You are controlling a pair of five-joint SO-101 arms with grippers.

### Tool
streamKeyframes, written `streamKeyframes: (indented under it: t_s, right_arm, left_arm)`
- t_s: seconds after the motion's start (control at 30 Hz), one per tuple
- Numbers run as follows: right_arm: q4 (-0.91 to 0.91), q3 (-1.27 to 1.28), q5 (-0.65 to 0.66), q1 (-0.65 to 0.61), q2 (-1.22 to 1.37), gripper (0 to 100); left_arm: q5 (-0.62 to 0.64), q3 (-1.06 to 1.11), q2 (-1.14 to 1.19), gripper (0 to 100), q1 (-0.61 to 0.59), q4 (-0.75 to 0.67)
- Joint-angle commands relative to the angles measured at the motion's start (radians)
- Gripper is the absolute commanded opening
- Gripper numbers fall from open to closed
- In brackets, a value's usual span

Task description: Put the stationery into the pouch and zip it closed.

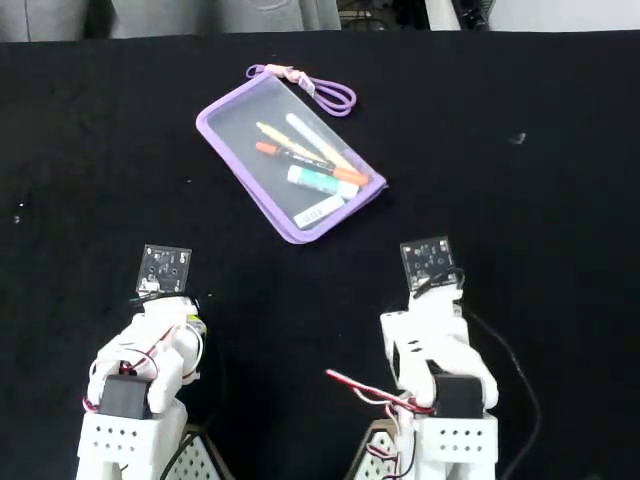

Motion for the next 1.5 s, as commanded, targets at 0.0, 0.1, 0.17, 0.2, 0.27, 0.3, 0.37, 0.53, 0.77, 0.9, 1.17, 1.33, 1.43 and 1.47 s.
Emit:
streamKeyframes:
  t_s: [0.0,0.1,0.17,0.2,0.27,0.3,0.37,0.53,0.77,0.9,1.17,1.33,1.43,1.47]
  right_arm:
    - [0.008,0.012,-0.003,-0.003,-0.088,4.6]
    - [0.11,0.012,-0.002,-0.003,-0.091,4.7]
    - [0.101,0.012,-0.002,-0.003,-0.091,4.7]
    - [0.106,0.012,-0.002,-0.003,-0.091,4.7]
    - [0.106,0.012,-0.003,-0.003,-0.091,4.7]
    - [0.106,0.012,-0.003,-0.005,-0.091,4.7]
    - [0.106,0.012,-0.003,-0.006,-0.091,4.7]
    - [0.106,0.012,-0.003,-0.006,-0.091,4.7]
    - [0.106,0.012,-0.003,-0.006,-0.091,4.7]
    - [0.106,0.012,-0.003,-0.006,-0.091,4.7]
    - [0.106,0.012,-0.003,-0.006,-0.091,4.7]
    - [0.106,0.012,-0.003,-0.006,-0.091,4.7]
    - [0.106,0.012,-0.003,-0.006,-0.091,4.7]
    - [0.106,0.012,-0.003,-0.006,-0.091,4.7]
  left_arm:
    - [-0.005,0.024,-0.006,3,-0.007,0.006]
    - [-0.005,0.024,-0.006,3,-0.005,0.006]
    - [-0.005,0.024,-0.006,3,-0.005,0.006]
    - [-0.005,0.024,-0.006,3,-0.005,0.006]
    - [-0.005,0.024,-0.006,3,-0.005,0.006]
    - [-0.005,0.024,-0.006,3,-0.007,0.006]
    - [-0.005,0.024,-0.006,3,-0.007,0.006]
    - [-0.005,0.024,-0.006,3,-0.007,0.006]
    - [-0.003,0.024,-0.006,3,-0.007,0.006]
    - [-0.003,0.024,-0.006,3,-0.007,0.006]
    - [-0.003,0.024,-0.006,3,-0.007,0.006]
    - [-0.003,0.024,-0.006,3,-0.007,0.006]
    - [-0.003,0.024,-0.006,3,-0.007,0.006]
    - [-0.003,0.024,-0.006,3,-0.007,0.006]
